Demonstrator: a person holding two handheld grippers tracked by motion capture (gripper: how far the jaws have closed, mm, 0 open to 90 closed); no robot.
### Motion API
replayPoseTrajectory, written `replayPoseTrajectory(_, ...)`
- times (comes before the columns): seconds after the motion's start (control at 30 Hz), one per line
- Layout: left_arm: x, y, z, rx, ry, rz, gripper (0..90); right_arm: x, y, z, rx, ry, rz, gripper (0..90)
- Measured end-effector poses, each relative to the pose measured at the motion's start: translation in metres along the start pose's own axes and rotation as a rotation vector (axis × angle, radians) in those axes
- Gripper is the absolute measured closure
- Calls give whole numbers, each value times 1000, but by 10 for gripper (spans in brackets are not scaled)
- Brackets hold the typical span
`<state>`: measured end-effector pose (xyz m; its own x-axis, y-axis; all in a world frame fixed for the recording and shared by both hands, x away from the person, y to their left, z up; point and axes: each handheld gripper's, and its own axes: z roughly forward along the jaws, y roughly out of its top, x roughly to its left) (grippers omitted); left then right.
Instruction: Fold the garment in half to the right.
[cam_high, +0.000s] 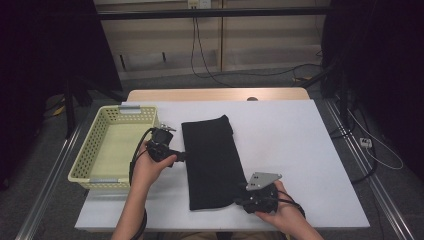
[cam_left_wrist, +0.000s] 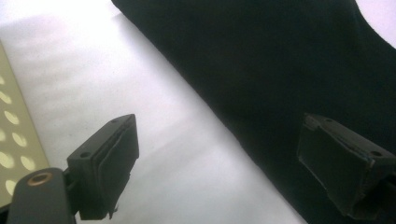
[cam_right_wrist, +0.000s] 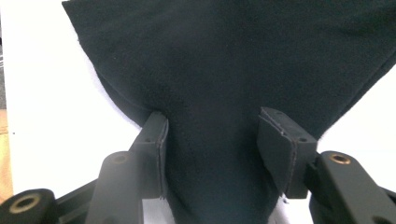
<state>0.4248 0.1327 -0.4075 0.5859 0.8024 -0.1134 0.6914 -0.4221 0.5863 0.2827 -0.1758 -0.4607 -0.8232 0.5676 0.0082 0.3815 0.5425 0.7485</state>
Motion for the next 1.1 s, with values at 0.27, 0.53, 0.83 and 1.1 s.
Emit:
replayPoseTrajectory(0.27, 0, 1, 2, 0, -11, -6, 132, -4, 1, 1, -8, -18, 40, 638)
replayPoseTrajectory(0.53, 0, 2, 3, -5, -17, -8, 132, -6, 4, 4, -9, -32, 69, 816)
replayPoseTrajectory(0.83, 0, 5, 2, -22, -9, -9, 117, -12, 5, -5, -121, 18, 159, 831)
replayPoseTrajectory(1.1, 2, 10, 7, -32, 1, -17, 96, -15, 4, -10, -193, 65, 222, 830)
